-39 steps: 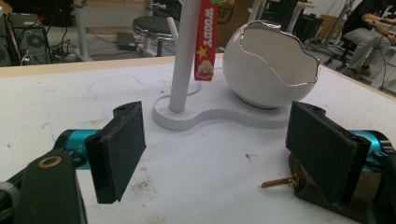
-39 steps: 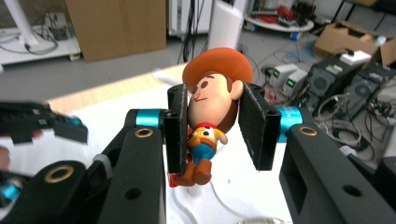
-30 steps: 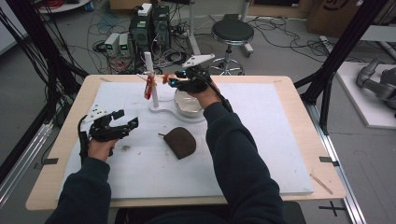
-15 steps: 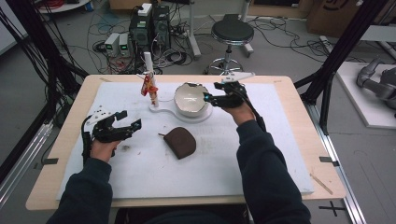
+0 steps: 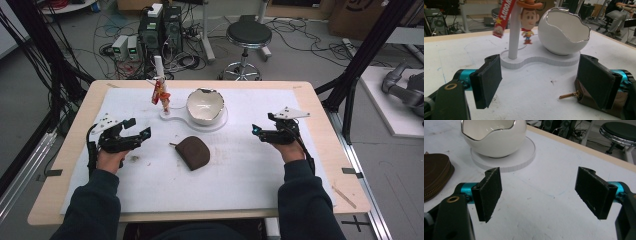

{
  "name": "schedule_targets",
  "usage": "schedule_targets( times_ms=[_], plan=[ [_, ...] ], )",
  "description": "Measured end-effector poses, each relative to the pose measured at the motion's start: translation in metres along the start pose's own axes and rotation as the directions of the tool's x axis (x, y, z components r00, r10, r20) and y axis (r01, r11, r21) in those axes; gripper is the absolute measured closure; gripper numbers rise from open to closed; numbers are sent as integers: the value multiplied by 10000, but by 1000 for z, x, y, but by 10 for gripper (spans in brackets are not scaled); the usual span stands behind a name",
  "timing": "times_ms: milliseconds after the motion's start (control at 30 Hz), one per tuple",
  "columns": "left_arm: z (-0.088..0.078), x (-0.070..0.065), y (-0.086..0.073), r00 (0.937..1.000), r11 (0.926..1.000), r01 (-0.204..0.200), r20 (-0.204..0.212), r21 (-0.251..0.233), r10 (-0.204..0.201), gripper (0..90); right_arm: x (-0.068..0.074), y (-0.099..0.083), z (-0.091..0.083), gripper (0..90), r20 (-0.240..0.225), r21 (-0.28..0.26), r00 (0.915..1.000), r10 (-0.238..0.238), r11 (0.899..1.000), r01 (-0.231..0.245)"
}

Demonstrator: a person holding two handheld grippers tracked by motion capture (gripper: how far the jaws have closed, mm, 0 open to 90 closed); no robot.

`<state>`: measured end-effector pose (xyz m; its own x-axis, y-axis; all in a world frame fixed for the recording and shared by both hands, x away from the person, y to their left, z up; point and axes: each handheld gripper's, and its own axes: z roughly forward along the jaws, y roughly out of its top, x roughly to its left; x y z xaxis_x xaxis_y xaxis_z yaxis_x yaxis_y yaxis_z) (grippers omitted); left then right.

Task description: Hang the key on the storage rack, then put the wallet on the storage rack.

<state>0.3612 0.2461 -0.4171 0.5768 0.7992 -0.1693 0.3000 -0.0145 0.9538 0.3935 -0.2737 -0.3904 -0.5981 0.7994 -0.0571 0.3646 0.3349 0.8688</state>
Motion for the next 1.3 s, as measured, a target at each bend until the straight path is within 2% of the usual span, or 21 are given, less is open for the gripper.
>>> schedule_targets(
  times_ms=[67,167,367,467,600,700,733,833,867,933,1000,1033,1067,1100,1133,1167,1233,1300],
  plan=[
    [1,-1,0,10000,10000,-14,-28,-30,14,199,-1,-5,-2,220,-70,-45,9998,207,9998,-207],
    [1,-2,0,10000,10000,-72,-18,41,72,199,-2,-8,-4,220,-110,-87,9997,198,9998,-199],
    [4,-4,0,9999,10000,-28,168,50,27,199,6,-12,-4,220,-350,-17,9993,123,9999,-124],
    [6,-5,-1,9996,9999,25,264,142,-29,198,10,-13,1,231,-774,103,9967,247,9997,-240],
    [9,-10,-2,9986,9995,-2,534,306,-14,199,13,-15,4,235,-941,200,9953,229,9996,-212],
    [13,-15,-2,9955,9982,10,944,594,-66,199,16,-15,6,243,-1267,188,9918,186,9997,-163],
    [17,-21,-2,9938,9977,-36,1113,677,-40,198,18,-15,5,245,-1392,173,9900,233,9996,-211],
    [21,-26,-2,9909,9972,-97,1345,738,-3,197,24,-15,6,250,-1693,208,9852,275,9995,-243],
    [27,-33,-2,9861,9960,-232,1661,864,86,197,25,-15,7,251,-1778,213,9836,312,9994,-279],
    [34,-41,-4,9810,9930,-355,1937,1126,131,197,27,-15,9,252,-1906,259,9810,356,9992,-312],
    [43,-46,-6,9760,9890,-481,2171,1399,167,197,27,-15,11,255,-1928,339,9807,309,9991,-248],
    [43,-46,-6,9760,9890,-481,2171,1399,167,197,27,-15,11,255,-1928,339,9807,309,9991,-248],
    [52,-50,-8,9724,9831,-497,2333,1764,73,197,27,-16,13,254,-1944,407,9802,386,9987,-313],
    [52,-50,-8,9724,9831,-497,2333,1764,73,197,27,-16,13,254,-1941,441,9801,414,9985,-334],
    [60,-54,-10,9679,9770,-561,2513,2055,27,197,27,-16,13,254,-1994,456,9788,469,9982,-385],
    [60,-54,-10,9679,9770,-561,2513,2055,27,197,28,-16,13,255,-2035,425,9779,486,9983,-407],
    [69,-59,-13,9638,9653,-770,2665,2496,79,197,29,-15,12,256,-2098,402,9769,411,9986,-334],
    [75,-62,-15,9628,9579,-895,2701,2729,130,197,30,-15,13,257,-2176,458,9751,436,9984,-345]
  ],
)
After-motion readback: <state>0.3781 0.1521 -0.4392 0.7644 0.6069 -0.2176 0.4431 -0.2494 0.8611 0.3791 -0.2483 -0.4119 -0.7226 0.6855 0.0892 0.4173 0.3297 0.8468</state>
